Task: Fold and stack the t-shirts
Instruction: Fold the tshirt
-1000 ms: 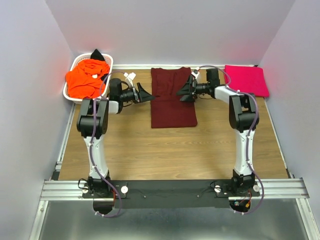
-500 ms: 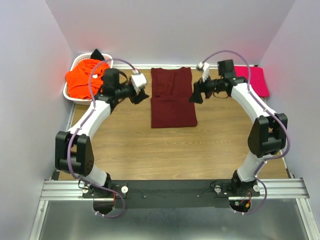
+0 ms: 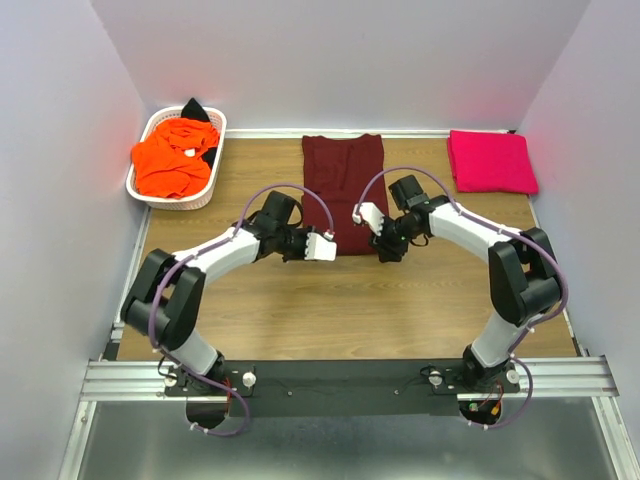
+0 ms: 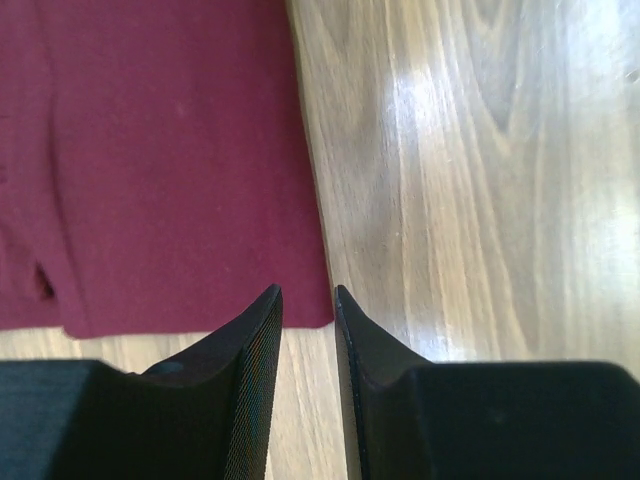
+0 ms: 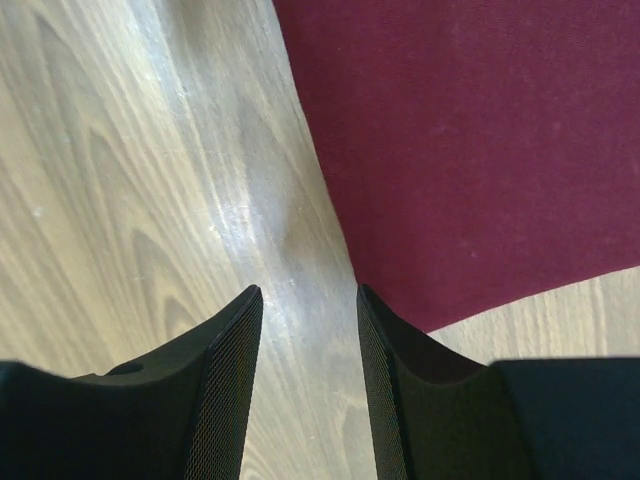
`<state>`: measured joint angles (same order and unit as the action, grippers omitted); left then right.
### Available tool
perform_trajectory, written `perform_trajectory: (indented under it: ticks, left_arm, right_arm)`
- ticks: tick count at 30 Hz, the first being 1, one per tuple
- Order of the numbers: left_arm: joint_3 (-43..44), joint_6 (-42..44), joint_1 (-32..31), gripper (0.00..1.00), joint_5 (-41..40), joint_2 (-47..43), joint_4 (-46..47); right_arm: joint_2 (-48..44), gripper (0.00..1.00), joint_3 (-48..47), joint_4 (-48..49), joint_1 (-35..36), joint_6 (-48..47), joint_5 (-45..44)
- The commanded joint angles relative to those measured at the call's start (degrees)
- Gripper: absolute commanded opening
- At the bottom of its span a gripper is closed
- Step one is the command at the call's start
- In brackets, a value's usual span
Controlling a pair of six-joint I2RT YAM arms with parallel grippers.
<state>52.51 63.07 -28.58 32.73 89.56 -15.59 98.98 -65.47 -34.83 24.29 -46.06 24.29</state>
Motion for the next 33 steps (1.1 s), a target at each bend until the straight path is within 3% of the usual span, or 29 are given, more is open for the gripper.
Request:
perform_trajectory:
  ticks: [1, 9, 16, 19, 22, 33]
  left_arm:
    - [2.2, 2.9, -1.0, 0.35, -2.8, 4.7, 0.8]
    - [1.8, 4.2, -1.6, 0.39, -4.3, 7.3, 1.7]
    - [1.4, 5.1, -1.5, 0.42, -6.1, 9.8, 0.9]
    - [1.8, 5.6, -1.5, 0.4, -6.5, 10.6, 0.3]
    - [2.5, 5.6, -1.5, 0.29, -5.8, 10.7, -0.3]
    - [3.9, 5.7, -1.3, 0.28, -5.5, 12.2, -2.7]
  right_arm:
    - [0.1, 0.5, 1.2, 4.7, 0.6, -2.9, -3.7]
    - [-0.7, 0.54, 2.1, 6.1, 0.7, -3.8, -5.6]
    - [-0.6, 0.67, 1.8, 6.3, 0.7, -5.7, -7.1]
    - [0.3, 0.67, 1.6, 6.5, 0.5, -6.3, -7.2]
    - [0.6, 0.67, 0.8, 6.5, 0.0, -6.7, -7.0]
    - [4.5, 0.64, 1.7, 7.9, -0.1, -8.6, -6.6]
